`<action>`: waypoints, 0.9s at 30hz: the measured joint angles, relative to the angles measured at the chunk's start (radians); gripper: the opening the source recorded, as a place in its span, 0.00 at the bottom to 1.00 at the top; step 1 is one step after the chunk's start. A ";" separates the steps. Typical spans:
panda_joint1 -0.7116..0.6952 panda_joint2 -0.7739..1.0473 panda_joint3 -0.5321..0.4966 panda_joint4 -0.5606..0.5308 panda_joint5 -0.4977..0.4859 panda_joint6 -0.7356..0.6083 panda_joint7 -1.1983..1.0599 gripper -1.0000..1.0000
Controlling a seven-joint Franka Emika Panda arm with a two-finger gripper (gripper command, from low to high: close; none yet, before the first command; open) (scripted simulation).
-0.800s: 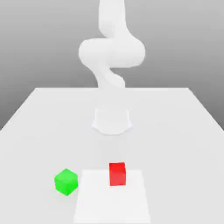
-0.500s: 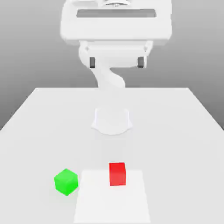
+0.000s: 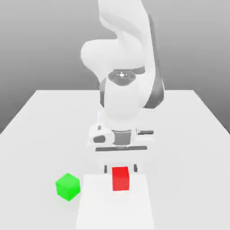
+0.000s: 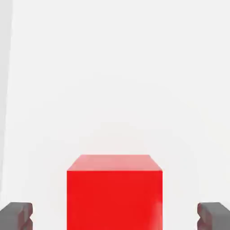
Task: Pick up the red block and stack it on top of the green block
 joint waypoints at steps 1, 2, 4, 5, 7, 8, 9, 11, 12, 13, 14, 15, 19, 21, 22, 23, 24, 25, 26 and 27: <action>0.001 0.025 -0.001 0.003 -0.001 0.021 0.001 0.00; 0.001 0.025 -0.001 0.003 -0.001 0.021 0.001 0.00; 0.001 0.025 -0.001 0.003 -0.002 0.021 0.002 0.00; 0.001 0.025 -0.001 0.003 -0.003 0.021 0.003 0.00; 0.001 0.037 -0.001 0.005 -0.005 0.032 0.005 0.00; -0.001 0.026 0.000 0.003 -0.005 0.022 0.005 0.00; -0.002 0.002 0.001 0.000 -0.004 0.001 0.004 0.00; -0.003 -0.062 0.003 -0.009 -0.001 -0.053 0.001 0.00; -0.005 -0.096 0.006 -0.014 0.002 -0.083 -0.001 0.00; -0.006 -0.132 0.008 -0.019 0.004 -0.113 -0.002 0.00; -0.008 -0.168 0.011 -0.024 0.006 -0.144 -0.004 0.00; -0.007 -0.204 0.010 -0.029 0.008 -0.175 -0.005 0.00; -0.050 -0.247 -0.033 -0.007 0.002 -0.238 -0.096 0.00; -0.072 -0.252 -0.062 0.010 -0.004 -0.260 -0.154 0.00; -0.084 -0.254 -0.077 0.019 -0.007 -0.270 -0.183 0.00; -0.096 -0.256 -0.092 0.028 -0.010 -0.281 -0.212 0.00; -0.108 -0.257 -0.107 0.037 -0.013 -0.291 -0.242 0.00; -0.119 -0.259 -0.123 0.046 -0.017 -0.301 -0.271 0.00; -0.131 -0.260 -0.139 0.055 -0.019 -0.312 -0.301 0.00; -0.143 -0.261 -0.154 0.064 -0.022 -0.322 -0.331 0.00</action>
